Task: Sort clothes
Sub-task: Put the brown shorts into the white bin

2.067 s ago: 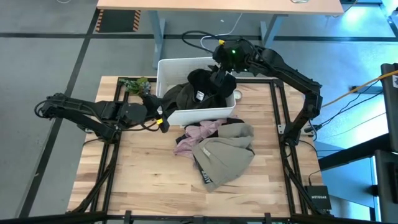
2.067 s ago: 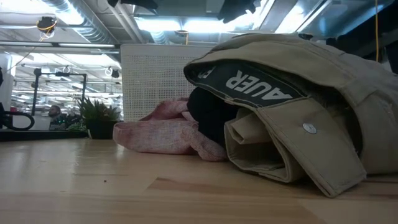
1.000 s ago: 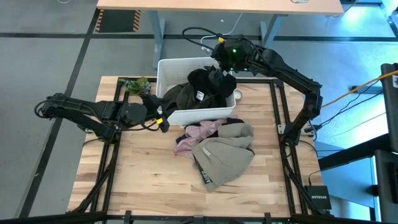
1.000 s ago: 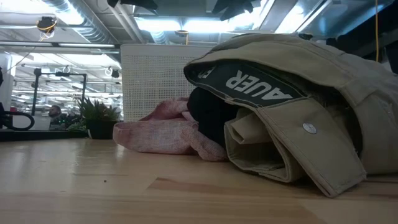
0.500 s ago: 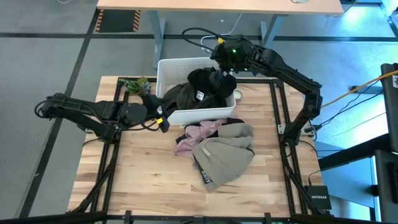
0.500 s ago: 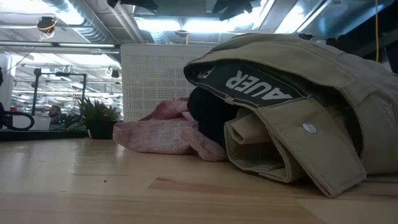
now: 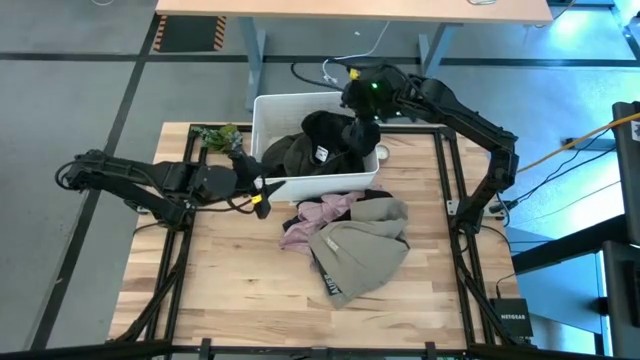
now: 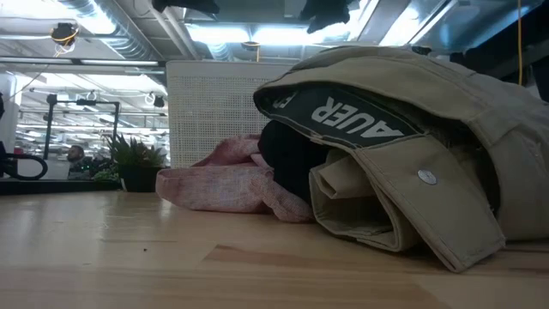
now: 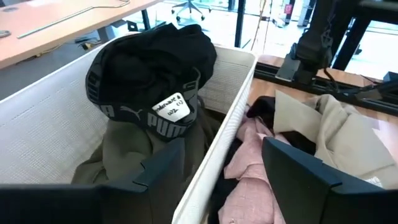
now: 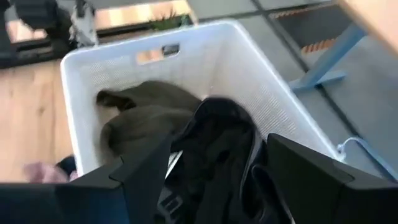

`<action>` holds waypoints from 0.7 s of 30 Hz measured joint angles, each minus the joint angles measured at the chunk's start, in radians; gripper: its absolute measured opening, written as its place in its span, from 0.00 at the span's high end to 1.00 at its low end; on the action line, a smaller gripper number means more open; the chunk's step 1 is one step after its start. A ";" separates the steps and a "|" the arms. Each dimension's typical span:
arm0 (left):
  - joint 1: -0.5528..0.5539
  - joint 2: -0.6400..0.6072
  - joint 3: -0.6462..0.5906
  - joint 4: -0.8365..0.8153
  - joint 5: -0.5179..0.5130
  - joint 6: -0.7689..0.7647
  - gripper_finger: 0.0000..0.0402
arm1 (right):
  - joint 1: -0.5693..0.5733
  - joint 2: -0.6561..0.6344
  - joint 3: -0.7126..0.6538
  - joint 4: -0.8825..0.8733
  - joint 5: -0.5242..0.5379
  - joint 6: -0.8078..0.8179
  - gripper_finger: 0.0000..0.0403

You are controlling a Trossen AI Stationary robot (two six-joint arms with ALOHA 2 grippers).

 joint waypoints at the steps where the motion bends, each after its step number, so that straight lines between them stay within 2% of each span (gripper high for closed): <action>1: 0.000 0.000 0.000 -0.002 0.000 -0.001 0.48 | 0.007 0.000 0.000 -0.033 -0.011 0.000 0.29; 7: -0.001 0.000 0.000 -0.006 0.000 0.003 0.48 | 0.084 -0.005 -0.001 -0.271 -0.015 -0.003 0.29; 10: -0.001 0.002 0.000 -0.003 0.000 0.013 0.48 | 0.153 -0.016 -0.001 -0.355 0.033 0.002 0.29; 17: -0.001 0.028 0.000 0.001 0.000 0.027 0.48 | 0.331 -0.038 -0.001 -0.399 0.088 0.028 0.29; 21: 0.000 0.029 0.000 0.005 0.000 0.030 0.48 | 0.397 -0.051 -0.001 -0.399 0.121 0.029 0.29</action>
